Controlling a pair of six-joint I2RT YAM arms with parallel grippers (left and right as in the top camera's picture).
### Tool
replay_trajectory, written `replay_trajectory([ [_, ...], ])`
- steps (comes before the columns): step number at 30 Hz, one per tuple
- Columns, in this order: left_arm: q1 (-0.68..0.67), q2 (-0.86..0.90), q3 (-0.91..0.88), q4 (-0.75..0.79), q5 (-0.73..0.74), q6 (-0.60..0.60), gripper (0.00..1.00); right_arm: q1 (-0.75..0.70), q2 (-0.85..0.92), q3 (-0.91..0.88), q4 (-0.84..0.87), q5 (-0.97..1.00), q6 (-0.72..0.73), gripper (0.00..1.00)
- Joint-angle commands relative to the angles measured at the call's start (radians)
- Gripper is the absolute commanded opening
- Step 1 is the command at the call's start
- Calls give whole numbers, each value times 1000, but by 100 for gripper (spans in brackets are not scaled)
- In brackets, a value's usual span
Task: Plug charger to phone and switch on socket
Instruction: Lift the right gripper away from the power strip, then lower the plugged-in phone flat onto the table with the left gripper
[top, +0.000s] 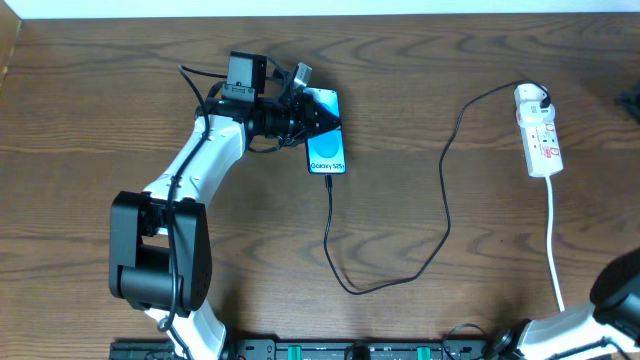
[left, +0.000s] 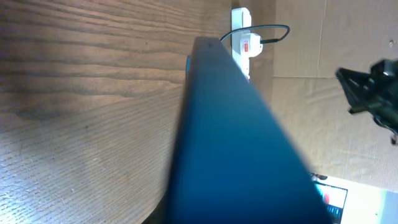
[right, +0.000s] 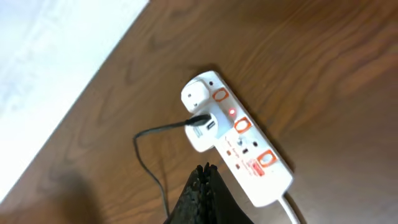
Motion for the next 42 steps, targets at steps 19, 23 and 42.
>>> replay_trajectory([
  [19,-19,24,15,-3,-111,18,7,246,-125,5,-137,7,-114,1],
  [23,-28,79,15,3,-119,27,7,290,-125,5,-156,10,-121,1],
  [42,-28,262,15,90,-133,33,7,482,-124,4,-189,69,-147,1],
])
